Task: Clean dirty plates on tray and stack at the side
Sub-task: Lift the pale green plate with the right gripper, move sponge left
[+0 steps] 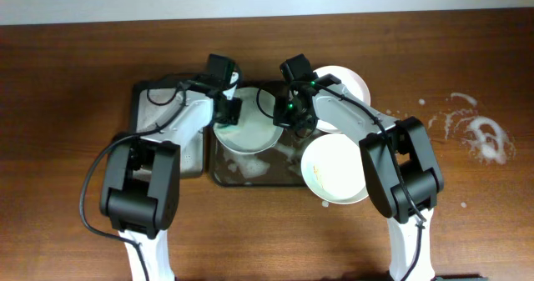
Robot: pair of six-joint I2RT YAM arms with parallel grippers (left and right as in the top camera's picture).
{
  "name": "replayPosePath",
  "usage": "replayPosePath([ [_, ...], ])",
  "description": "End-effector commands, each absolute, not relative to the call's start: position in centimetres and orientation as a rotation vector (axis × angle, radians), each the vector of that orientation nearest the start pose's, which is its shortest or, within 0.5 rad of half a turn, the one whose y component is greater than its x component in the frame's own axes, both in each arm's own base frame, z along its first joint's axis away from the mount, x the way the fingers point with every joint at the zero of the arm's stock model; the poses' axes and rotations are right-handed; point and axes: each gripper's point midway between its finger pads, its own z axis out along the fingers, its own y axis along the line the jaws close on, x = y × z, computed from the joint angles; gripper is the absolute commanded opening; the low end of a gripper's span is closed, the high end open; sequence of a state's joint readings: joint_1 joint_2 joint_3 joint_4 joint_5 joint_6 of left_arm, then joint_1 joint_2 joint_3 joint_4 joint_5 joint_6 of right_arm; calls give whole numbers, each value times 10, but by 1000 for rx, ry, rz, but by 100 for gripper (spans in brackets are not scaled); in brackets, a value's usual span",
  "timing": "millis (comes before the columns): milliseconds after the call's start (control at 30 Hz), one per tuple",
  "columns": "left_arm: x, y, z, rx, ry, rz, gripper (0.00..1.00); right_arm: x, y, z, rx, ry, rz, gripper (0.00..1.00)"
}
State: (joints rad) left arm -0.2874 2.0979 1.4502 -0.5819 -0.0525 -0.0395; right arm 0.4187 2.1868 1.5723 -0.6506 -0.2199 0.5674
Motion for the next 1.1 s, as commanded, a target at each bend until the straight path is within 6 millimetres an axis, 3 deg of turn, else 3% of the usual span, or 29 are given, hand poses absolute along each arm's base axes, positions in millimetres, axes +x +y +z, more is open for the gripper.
replayPosePath([
  [0, 400, -109, -31, 278, 3014, -46, 1, 409, 225, -17, 162, 2996, 449, 4],
  [100, 380, -141, -21, 359, 3075, -351, 1, 409, 225, -17, 162, 2998, 452, 4],
  [167, 372, -163, -3, 457, 3067, -578, 1, 409, 225, -17, 161, 2998, 452, 4],
  [233, 372, -173, 17, 518, 3049, -689, 1, 408, 226, -17, 160, 3000, 459, 4],
  [333, 388, -169, 61, 518, 3029, -709, 1, 408, 228, -17, 154, 3000, 474, 4],
  [500, 417, -144, 142, 460, 2949, -671, 1, 407, 228, -12, 154, 3000, 485, 4],
  [600, 423, -118, 177, 394, 2911, -600, 1, 412, 225, 23, 68, 2935, 494, 4],
  [733, 406, -61, 193, 243, 2996, -200, 1, 414, 190, 89, 94, 2798, 223, 4],
  [867, 403, -56, 203, 200, 2979, -160, 1, 409, 165, 150, 95, 2618, -30, 4],
  [933, 408, -47, 201, 122, 2974, -80, 1, 405, 152, 175, 85, 2496, -247, 4],
  [1067, 415, -44, 195, 99, 2956, -54, 1, 392, 160, 211, 48, 2240, -573, 4],
])
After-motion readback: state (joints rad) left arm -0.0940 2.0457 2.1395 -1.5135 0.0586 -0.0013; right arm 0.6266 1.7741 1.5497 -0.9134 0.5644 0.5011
